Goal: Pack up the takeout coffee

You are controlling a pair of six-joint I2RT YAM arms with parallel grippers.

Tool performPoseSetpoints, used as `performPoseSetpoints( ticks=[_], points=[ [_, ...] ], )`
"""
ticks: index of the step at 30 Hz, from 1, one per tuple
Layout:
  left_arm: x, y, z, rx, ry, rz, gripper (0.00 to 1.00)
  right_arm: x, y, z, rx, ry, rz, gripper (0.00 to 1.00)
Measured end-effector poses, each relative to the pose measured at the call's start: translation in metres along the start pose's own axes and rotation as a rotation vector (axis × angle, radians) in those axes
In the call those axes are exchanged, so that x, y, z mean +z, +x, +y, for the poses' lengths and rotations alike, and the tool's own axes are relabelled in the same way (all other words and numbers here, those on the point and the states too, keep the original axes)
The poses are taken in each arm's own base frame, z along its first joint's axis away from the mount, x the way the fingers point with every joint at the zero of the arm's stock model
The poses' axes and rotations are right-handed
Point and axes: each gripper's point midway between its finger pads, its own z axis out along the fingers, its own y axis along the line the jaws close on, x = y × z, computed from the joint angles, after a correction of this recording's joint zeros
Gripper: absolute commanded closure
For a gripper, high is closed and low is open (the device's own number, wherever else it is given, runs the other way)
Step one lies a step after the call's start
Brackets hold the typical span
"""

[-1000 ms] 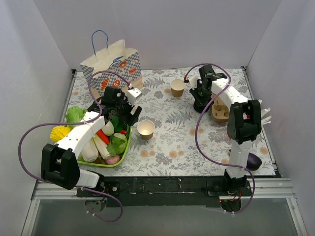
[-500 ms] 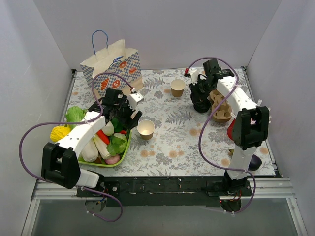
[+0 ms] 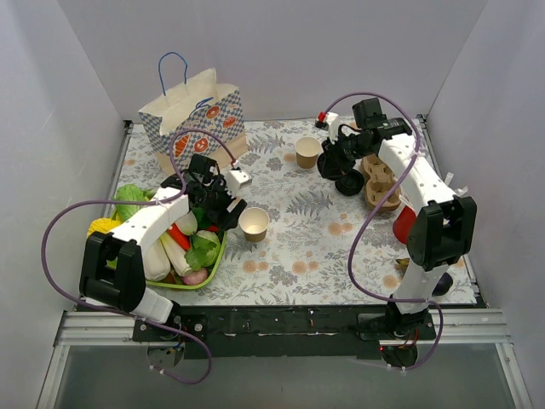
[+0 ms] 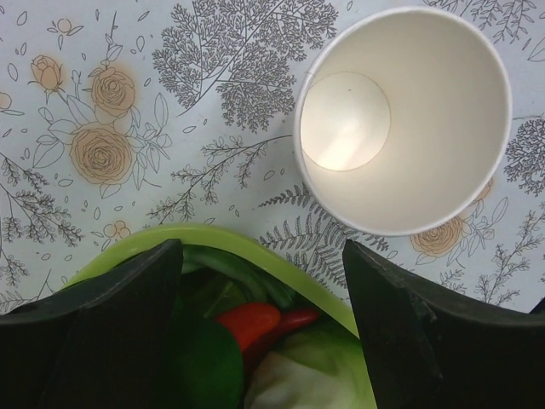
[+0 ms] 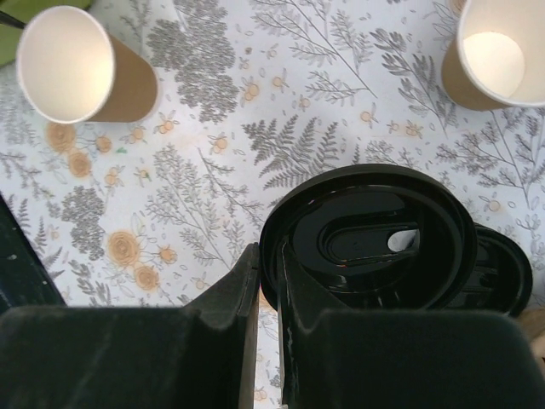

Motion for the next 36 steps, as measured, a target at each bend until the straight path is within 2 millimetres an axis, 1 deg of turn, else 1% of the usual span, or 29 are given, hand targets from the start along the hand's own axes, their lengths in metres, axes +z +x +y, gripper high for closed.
performPoseSetpoints(
  ticks=[4, 6, 9, 12, 17, 20, 25, 29, 31, 33, 34, 36],
  points=[
    [0.0, -0.004, -0.003, -0.004, 0.019, 0.0, 0.25, -0.008, -0.007, 0.016, -0.003, -0.056, -0.034, 0.99],
    [0.003, -0.009, -0.007, -0.002, 0.036, -0.011, 0.25, -0.013, -0.011, 0.025, -0.009, -0.082, -0.056, 0.99],
    [0.012, -0.015, -0.014, 0.005, 0.07, -0.016, 0.25, -0.019, -0.016, 0.035, -0.018, -0.107, -0.079, 0.99],
    [0.024, -0.016, -0.024, 0.006, 0.111, 0.002, 0.25, -0.023, -0.018, 0.04, -0.021, -0.125, -0.088, 0.99],
    [0.042, -0.02, -0.032, 0.0, 0.159, 0.025, 0.25, -0.023, -0.018, 0.043, -0.026, -0.141, -0.09, 0.99],
    [0.05, -0.029, -0.033, 0.001, 0.172, 0.021, 0.26, -0.023, -0.016, 0.046, -0.029, -0.155, -0.091, 0.99],
    [0.062, -0.053, -0.033, 0.017, 0.188, -0.014, 0.26, -0.021, -0.006, 0.053, 0.001, -0.181, -0.08, 0.99],
    [0.067, -0.062, -0.033, 0.016, 0.191, -0.027, 0.25, -0.02, -0.002, 0.062, 0.03, -0.219, -0.082, 0.99],
    [0.066, -0.062, -0.033, 0.014, 0.188, -0.024, 0.24, -0.021, -0.003, 0.067, 0.035, -0.246, -0.09, 0.99],
    [0.059, -0.062, -0.032, 0.028, 0.181, -0.035, 0.23, -0.022, -0.004, 0.073, 0.043, -0.282, -0.095, 0.99],
    [0.053, -0.06, -0.032, 0.04, 0.172, -0.051, 0.21, -0.023, -0.005, 0.077, 0.051, -0.305, -0.098, 0.99],
    [0.028, -0.058, -0.034, 0.092, 0.147, -0.104, 0.19, -0.02, -0.008, 0.079, 0.067, -0.347, -0.104, 0.99]
  ],
)
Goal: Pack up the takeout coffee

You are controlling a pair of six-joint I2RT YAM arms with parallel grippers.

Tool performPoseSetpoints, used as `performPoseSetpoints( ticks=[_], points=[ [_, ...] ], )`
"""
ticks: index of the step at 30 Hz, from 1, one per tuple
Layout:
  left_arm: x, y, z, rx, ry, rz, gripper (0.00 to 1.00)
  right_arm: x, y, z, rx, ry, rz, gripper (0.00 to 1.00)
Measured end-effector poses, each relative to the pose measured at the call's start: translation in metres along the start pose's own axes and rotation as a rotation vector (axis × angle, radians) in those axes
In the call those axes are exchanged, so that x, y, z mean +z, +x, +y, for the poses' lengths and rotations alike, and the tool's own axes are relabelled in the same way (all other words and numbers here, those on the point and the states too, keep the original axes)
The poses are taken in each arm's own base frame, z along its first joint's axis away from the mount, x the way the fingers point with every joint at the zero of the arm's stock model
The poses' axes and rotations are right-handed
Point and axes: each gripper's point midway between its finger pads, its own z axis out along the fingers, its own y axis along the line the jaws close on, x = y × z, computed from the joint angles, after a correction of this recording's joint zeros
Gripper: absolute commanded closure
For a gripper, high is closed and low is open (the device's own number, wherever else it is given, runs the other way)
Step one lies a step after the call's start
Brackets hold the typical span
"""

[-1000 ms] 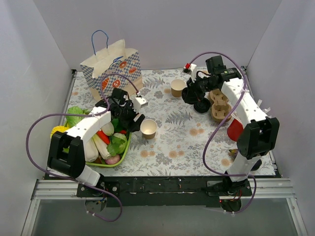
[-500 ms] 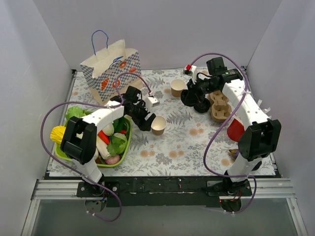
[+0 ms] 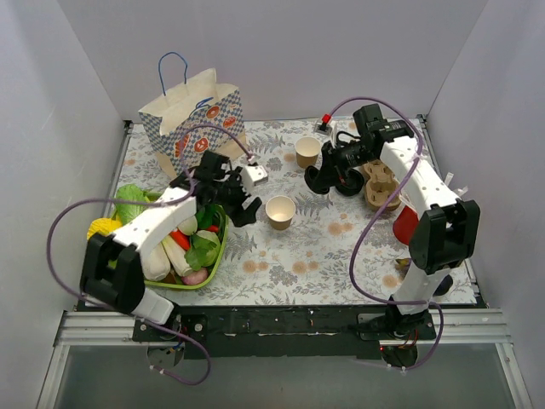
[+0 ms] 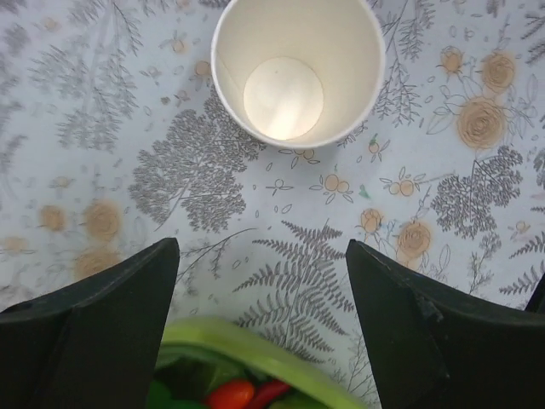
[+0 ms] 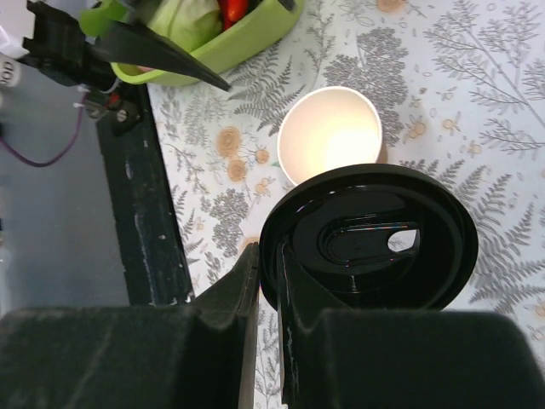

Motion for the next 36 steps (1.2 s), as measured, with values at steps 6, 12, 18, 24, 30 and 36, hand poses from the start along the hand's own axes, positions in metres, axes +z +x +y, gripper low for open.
performPoseSetpoints(
  ticks=[6, 12, 18, 24, 30, 36],
  points=[
    [-0.089, -0.067, -0.019, 0.372, -0.138, -0.332, 0.2, 0.022, 0.004, -0.002, 0.112, -0.12, -0.002, 0.99],
    [-0.096, -0.115, -0.02, 0.635, -0.127, -0.456, 0.21, 0.048, 0.007, 0.014, 0.145, -0.209, 0.035, 0.99],
    [-0.068, -0.109, -0.028, 0.848, -0.025, -0.436, 0.22, 0.054, 0.001, 0.027, 0.127, -0.244, 0.037, 0.99],
    [-0.055, -0.115, -0.061, 1.085, 0.045, -0.475, 0.22, 0.055, -0.001, 0.027, 0.118, -0.244, 0.03, 0.99],
    [-0.052, -0.118, -0.065, 1.156, 0.044, -0.487, 0.23, 0.06, 0.0, 0.033, 0.107, -0.258, 0.042, 0.99],
    [-0.035, -0.114, -0.058, 1.188, 0.044, -0.456, 0.28, 0.065, 0.0, 0.037, 0.1, -0.27, 0.052, 0.99]
  ],
)
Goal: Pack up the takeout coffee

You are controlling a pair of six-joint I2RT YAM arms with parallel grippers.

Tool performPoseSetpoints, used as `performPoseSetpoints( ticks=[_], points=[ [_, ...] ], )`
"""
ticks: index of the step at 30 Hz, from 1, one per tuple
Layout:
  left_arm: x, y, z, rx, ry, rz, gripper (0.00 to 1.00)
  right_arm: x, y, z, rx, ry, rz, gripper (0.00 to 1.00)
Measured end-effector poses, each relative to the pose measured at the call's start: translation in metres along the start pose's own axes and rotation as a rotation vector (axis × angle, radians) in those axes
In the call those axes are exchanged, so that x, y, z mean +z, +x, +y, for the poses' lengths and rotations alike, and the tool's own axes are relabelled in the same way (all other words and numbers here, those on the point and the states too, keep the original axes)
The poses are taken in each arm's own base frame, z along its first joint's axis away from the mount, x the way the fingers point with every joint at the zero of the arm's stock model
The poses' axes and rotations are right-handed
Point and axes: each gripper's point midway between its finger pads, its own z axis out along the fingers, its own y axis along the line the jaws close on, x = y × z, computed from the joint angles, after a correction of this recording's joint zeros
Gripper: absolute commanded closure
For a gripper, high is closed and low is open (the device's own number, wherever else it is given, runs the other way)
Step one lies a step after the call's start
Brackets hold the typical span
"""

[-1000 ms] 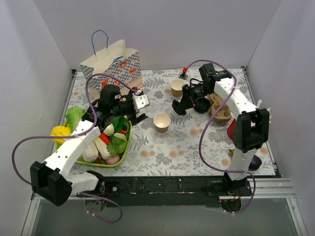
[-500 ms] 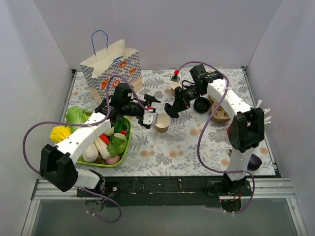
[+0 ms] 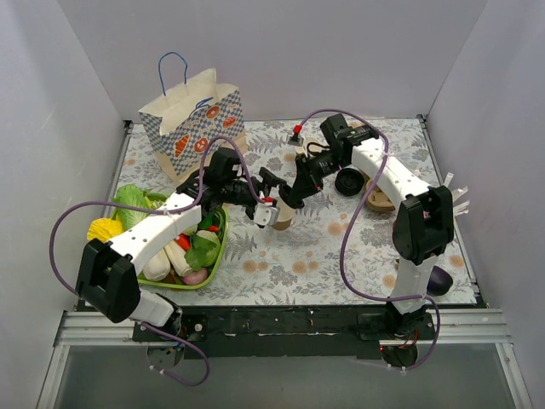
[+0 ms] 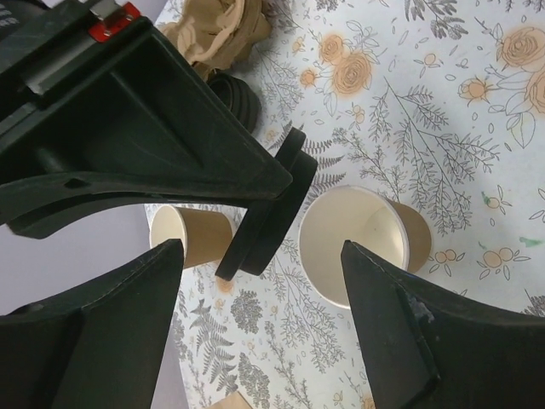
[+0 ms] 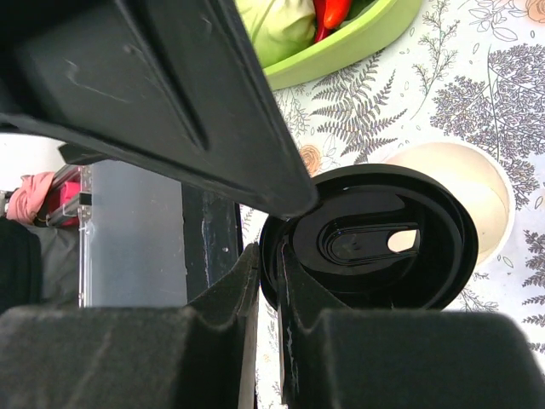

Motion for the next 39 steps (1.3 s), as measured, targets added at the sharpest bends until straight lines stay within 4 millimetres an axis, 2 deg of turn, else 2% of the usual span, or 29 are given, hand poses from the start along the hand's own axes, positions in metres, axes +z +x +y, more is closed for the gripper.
performPoseSetpoints(
  ticks=[6, 17, 23, 28, 36, 39],
  points=[
    [0.011, 0.011, -0.008, 0.021, 0.032, 0.014, 0.34, 0.003, 0.002, -0.004, 0.009, -0.004, 0.008, 0.99],
    [0.014, 0.008, -0.007, 0.058, 0.051, 0.019, 0.57, 0.004, 0.004, -0.008, 0.019, -0.006, 0.021, 0.99],
    [0.016, 0.011, -0.009, 0.05, 0.066, 0.024, 0.61, 0.006, 0.004, -0.008, 0.013, -0.001, 0.029, 0.99],
    [0.019, 0.013, -0.009, 0.06, 0.075, 0.024, 0.71, 0.007, 0.008, -0.009, 0.027, 0.003, 0.041, 0.99],
    [0.026, 0.018, -0.013, 0.079, 0.103, 0.039, 0.78, 0.008, 0.012, -0.014, 0.039, 0.02, 0.057, 0.99],
    [0.027, 0.021, -0.015, 0.079, 0.111, 0.046, 0.83, 0.008, 0.012, -0.017, 0.044, 0.025, 0.062, 0.93]
  ],
)
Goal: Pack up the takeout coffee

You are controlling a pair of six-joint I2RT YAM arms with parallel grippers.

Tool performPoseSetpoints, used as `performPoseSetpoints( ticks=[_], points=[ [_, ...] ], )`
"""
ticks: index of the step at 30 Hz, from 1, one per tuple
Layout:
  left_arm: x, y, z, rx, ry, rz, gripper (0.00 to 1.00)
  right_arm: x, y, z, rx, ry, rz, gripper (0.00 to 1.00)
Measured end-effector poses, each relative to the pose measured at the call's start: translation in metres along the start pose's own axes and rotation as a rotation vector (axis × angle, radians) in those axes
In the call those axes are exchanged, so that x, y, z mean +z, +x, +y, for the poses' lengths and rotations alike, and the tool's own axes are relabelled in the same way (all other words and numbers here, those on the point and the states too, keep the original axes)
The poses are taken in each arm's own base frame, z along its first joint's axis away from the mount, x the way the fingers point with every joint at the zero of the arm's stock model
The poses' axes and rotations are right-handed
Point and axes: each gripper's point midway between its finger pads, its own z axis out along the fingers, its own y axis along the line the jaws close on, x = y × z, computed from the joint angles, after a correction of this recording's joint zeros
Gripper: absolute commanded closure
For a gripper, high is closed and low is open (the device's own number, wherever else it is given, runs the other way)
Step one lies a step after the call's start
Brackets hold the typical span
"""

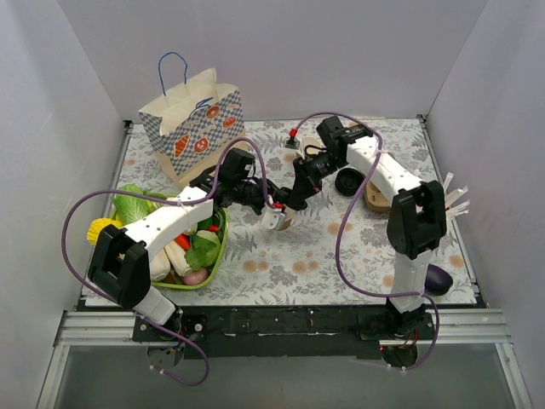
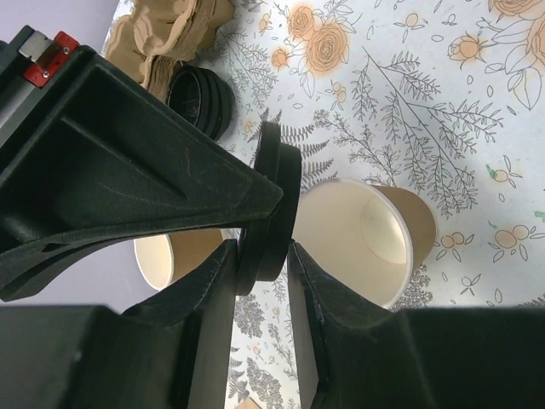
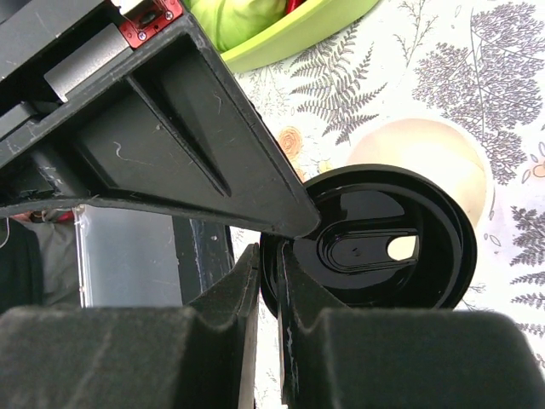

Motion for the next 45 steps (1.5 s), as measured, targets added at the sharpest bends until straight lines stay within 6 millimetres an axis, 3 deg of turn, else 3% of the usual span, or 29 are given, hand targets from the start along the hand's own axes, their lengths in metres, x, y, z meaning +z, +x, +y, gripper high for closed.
performPoseSetpoints(
  ticks=[1, 3, 5, 8, 10, 14, 18, 25, 30, 37, 45],
  points=[
    [0.0, 0.001, 0.0, 0.0, 0.001, 0.003, 0.84, 0.0, -0.001, 0.0, 0.0, 0.003, 0.001, 0.84],
    [-0.001, 0.003, 0.001, -0.009, -0.003, 0.016, 0.87, -0.003, -0.006, -0.002, -0.012, 0.021, 0.0, 0.79],
    [-0.003, 0.005, 0.006, -0.033, -0.019, 0.034, 0.88, -0.009, -0.015, -0.002, -0.028, 0.043, -0.009, 0.67],
    [-0.006, 0.006, 0.006, -0.144, -0.04, 0.047, 0.88, -0.026, -0.043, -0.002, -0.068, 0.066, -0.069, 0.54],
    [-0.008, 0.006, 0.003, -0.254, -0.046, 0.045, 0.89, -0.047, -0.069, -0.002, -0.114, 0.093, -0.143, 0.45],
    [-0.019, 0.001, -0.001, -0.507, -0.09, 0.036, 0.89, -0.096, -0.1, -0.011, -0.127, 0.144, -0.291, 0.35],
    [-0.031, -0.003, 0.002, -0.796, -0.151, 0.007, 0.89, -0.122, -0.099, -0.035, -0.107, 0.214, -0.359, 0.33],
    [-0.063, 0.031, 0.006, -1.399, -0.228, -0.089, 0.88, -0.097, -0.061, -0.054, -0.019, 0.315, -0.378, 0.32],
    [-0.063, 0.039, 0.0, -1.741, -0.18, -0.192, 0.89, -0.076, -0.057, -0.063, 0.003, 0.338, -0.374, 0.32],
    [-0.05, 0.031, -0.012, -2.007, -0.061, -0.31, 0.89, -0.043, -0.05, -0.057, 0.013, 0.308, -0.336, 0.31],
    [-0.036, 0.044, -0.02, -2.135, -0.019, -0.324, 0.88, -0.023, -0.026, -0.067, 0.061, 0.327, -0.288, 0.31]
  ],
)
